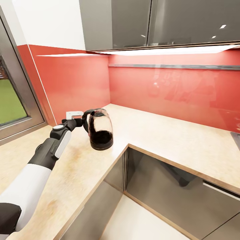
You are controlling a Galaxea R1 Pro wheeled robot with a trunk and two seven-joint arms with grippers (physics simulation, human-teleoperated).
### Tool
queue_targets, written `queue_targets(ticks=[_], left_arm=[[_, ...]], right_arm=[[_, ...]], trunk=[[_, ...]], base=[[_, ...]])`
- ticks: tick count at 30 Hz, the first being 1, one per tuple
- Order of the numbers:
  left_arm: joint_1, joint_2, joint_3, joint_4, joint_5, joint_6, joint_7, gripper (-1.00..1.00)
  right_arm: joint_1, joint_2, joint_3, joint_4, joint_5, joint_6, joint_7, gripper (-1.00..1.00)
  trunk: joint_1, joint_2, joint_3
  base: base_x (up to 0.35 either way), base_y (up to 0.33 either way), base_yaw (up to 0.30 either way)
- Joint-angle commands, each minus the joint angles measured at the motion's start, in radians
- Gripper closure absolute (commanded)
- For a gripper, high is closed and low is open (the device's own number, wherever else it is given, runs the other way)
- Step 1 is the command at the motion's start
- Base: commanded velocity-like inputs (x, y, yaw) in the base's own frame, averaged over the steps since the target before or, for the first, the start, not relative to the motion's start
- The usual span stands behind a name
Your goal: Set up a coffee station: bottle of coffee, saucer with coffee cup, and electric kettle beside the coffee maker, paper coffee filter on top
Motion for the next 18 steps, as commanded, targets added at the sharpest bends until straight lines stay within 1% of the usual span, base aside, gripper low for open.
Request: queue_targets(ticks=[1,8,18], left_arm=[[-0.001,0.001,-0.004,-0.001,0.010,0.003,0.010,-1.00],[0.000,0.001,-0.003,-0.001,0.010,0.003,0.010,-1.00],[0.000,0.001,-0.005,-0.001,0.010,0.003,0.010,-1.00]], right_arm=[[-0.002,0.000,0.008,0.004,-0.008,-0.006,0.004,-1.00],[-0.002,0.000,0.008,0.004,-0.008,-0.007,0.003,-1.00],[-0.002,0.000,0.009,0.004,-0.008,-0.007,0.003,-1.00]], trunk=[[0.000,-0.001,-0.001],[0.000,-0.001,-0.001],[0.000,-0.001,-0.001]], base=[[0.001,0.000,0.000],[0.061,0.000,0.000],[0.007,0.000,0.000]])
